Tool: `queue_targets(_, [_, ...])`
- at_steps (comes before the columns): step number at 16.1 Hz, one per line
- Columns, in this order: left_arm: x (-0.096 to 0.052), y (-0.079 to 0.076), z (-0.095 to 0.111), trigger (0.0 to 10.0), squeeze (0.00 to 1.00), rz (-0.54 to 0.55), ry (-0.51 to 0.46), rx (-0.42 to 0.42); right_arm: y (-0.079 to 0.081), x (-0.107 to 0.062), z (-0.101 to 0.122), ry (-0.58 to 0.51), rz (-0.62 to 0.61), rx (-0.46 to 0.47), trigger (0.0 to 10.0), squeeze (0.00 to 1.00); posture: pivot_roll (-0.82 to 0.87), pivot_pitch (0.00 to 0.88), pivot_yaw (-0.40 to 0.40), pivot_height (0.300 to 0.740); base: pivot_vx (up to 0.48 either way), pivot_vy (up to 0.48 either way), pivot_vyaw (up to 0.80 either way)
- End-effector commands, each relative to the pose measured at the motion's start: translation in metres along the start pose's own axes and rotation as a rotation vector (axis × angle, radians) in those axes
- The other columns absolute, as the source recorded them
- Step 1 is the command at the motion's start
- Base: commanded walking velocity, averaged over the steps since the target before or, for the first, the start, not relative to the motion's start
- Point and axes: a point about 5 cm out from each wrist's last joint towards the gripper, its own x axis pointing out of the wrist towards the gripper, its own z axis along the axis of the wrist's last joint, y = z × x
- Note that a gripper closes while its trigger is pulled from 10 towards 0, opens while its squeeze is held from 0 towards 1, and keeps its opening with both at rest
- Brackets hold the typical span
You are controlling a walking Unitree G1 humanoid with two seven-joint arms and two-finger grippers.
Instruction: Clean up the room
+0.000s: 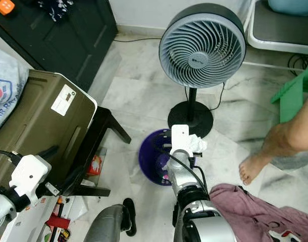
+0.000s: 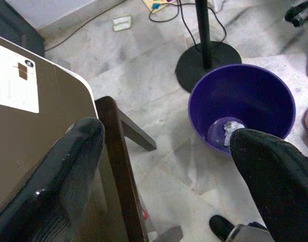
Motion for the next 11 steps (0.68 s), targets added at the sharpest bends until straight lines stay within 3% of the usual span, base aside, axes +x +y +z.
queue_targets(1, [-0.004, -0.001, -0.003, 10.0, 0.0, 0.001, 0.024, -0.013, 0.006, -0.002, -0.003, 0.012, 0.03, 0.046, 10.0, 0.0, 0.13, 0.318, 0.176, 0.74, 0.0, 0.0, 0.0])
queue_targets(10, [-0.005, 0.001, -0.005, 10.0, 0.0, 0.02, 0.038, -0.011, 0.036, -0.011, 0.015, -0.081, 0.156, 0.118, 10.0, 0.0, 0.15, 0.318, 0.183, 0.74, 0.0, 0.0, 0.0])
queue_targets(11, [-0.006, 0.002, -0.005, 10.0, 0.0, 0.023, 0.041, -0.011, 0.036, -0.011, 0.016, -0.084, 0.157, 0.123, 10.0, 0.75, 0.15, 0.319, 0.187, 0.74, 0.0, 0.0, 0.0])
